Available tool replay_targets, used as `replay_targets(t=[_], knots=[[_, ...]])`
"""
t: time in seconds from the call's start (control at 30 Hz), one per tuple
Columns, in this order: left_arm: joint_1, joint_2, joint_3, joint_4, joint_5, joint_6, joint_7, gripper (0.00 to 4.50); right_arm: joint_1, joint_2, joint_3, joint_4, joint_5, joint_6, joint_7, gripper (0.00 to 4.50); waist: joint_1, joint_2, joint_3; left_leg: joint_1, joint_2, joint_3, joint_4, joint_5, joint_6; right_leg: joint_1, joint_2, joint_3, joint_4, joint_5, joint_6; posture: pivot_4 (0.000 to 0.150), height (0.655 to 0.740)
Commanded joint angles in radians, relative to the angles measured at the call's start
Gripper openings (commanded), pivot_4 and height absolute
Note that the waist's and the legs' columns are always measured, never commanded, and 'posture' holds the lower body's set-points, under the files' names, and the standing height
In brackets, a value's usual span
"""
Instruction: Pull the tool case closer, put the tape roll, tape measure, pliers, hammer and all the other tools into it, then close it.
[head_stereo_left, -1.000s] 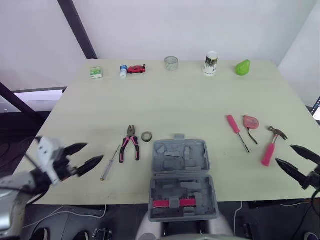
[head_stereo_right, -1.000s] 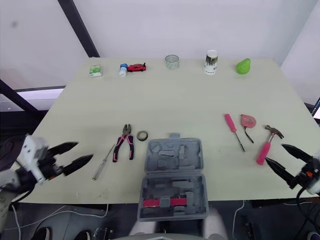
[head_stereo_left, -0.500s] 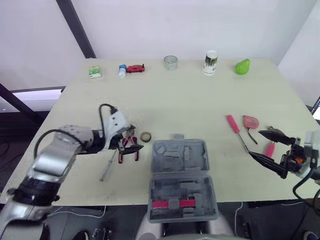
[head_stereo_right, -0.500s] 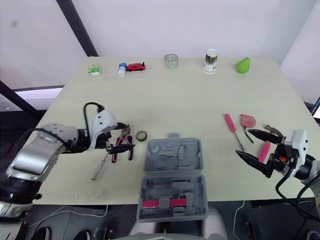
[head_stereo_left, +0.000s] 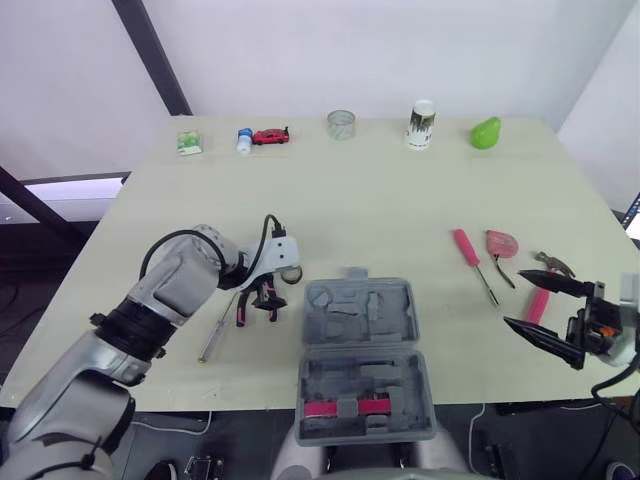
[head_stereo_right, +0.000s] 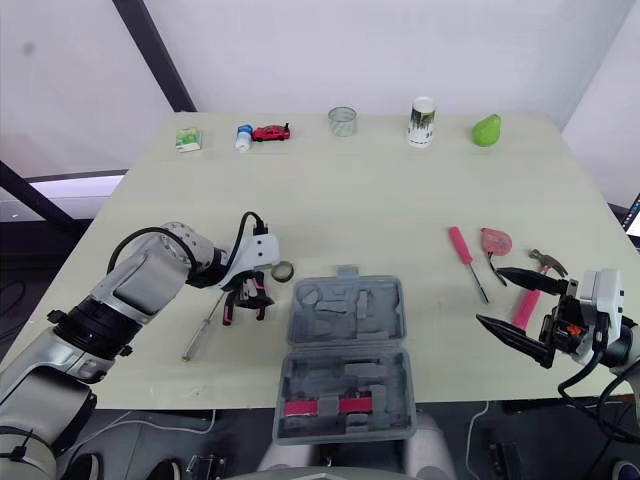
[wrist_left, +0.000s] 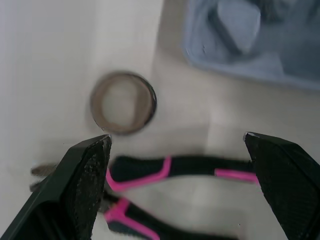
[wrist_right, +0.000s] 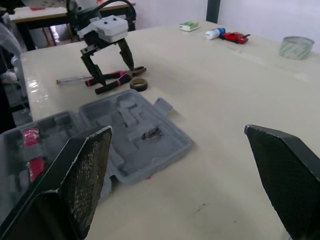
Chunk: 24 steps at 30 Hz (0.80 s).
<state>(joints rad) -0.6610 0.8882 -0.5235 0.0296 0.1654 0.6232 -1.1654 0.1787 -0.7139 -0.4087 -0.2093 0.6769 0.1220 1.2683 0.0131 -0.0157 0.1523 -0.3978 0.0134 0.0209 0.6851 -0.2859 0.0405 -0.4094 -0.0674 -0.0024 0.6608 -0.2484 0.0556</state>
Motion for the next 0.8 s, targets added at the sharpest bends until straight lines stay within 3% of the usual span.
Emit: replay_targets(t=[0.03, 0.47, 0.8], knots=[[-0.021, -0.011, -0.028, -0.006, 0.051, -0.017, -0.013, 4.5, -0.008, -0.007, -0.013, -0.019, -0.003, -0.044, 0.021, 4.46, 0.001, 0.0, 0.0, 0.0, 0.0, 0.0, 0.001, 0.0, 0.0, 0.0, 0.0, 0.0, 0.0, 0.0, 0.0, 0.15, 0.74], [-0.196, -0.142, -0.154, 0.213, 0.24, -0.153, -0.089, 4.5, -0.06, 0.006, 0.035, 0.005, -0.027, -0.085, 0.032, 4.46, 0.001, -0.001, 0.0, 0.0, -0.001, 0.0, 0.001, 0.0, 0.0, 0.0, 0.0, 0.0, 0.0, 0.0, 0.0, 0.15, 0.74], [-0.229, -0.16, -0.222, 0.196, 0.367, -0.216, -0.224, 4.5, -0.065, 0.021, 0.064, -0.008, -0.037, -0.107, 0.027, 4.46, 0.0, -0.001, 0.001, 0.0, 0.0, -0.001, 0.001, 0.0, 0.0, 0.0, 0.0, 0.0, 0.001, 0.0, 0.0, 0.15, 0.74]])
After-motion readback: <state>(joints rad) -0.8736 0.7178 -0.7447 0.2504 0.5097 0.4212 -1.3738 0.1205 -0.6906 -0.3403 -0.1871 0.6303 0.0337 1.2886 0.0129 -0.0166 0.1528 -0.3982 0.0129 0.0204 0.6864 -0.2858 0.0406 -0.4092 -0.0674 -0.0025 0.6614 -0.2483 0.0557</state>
